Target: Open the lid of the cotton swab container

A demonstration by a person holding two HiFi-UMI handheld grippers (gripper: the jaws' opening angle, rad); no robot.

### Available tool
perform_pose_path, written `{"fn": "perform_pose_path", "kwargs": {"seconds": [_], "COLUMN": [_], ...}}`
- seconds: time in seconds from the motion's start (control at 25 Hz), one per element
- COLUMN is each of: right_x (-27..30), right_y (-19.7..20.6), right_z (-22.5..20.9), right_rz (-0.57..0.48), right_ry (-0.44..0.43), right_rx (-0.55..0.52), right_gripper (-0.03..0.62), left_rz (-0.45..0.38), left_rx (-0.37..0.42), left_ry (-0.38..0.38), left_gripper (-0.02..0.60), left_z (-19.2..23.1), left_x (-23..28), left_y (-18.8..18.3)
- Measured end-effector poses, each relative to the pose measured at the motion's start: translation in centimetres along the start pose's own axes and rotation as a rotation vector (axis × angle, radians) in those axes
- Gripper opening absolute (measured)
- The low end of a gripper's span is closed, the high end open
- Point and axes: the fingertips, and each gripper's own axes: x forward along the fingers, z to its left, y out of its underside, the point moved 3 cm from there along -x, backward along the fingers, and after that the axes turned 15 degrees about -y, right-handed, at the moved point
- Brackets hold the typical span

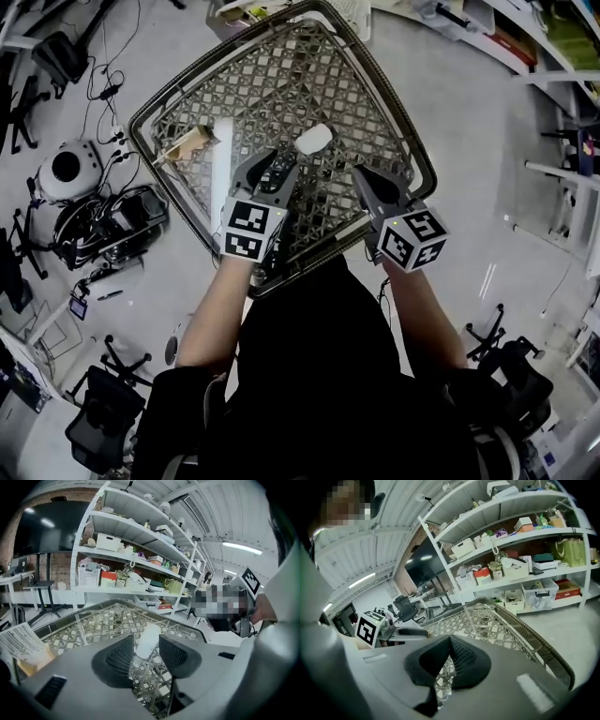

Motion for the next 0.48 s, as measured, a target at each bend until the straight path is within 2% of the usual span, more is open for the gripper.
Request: {"fn": "perform_pose_path", "kwargs": {"seconds": [0.16, 0.48], "right_x": [1.3, 2.3], "right_y": [1.3, 2.5], "right_z": [-1.1, -2.7], "right_rz": [0.003, -0.016], "right_ry": [-0.024, -0.050], "right_rx": [0.029, 0.050], "right_gripper": [0.011, 0.011], "left_rz": [0.027, 0.025], "left_rx": [0.023, 0.082], "left_ry": [0.002, -0.008], "left_gripper": [0.183, 0.230], "left_z": [0.0, -1.4], "left_x": [2.1, 5.6], "left_y": [1.5, 2.5]}}
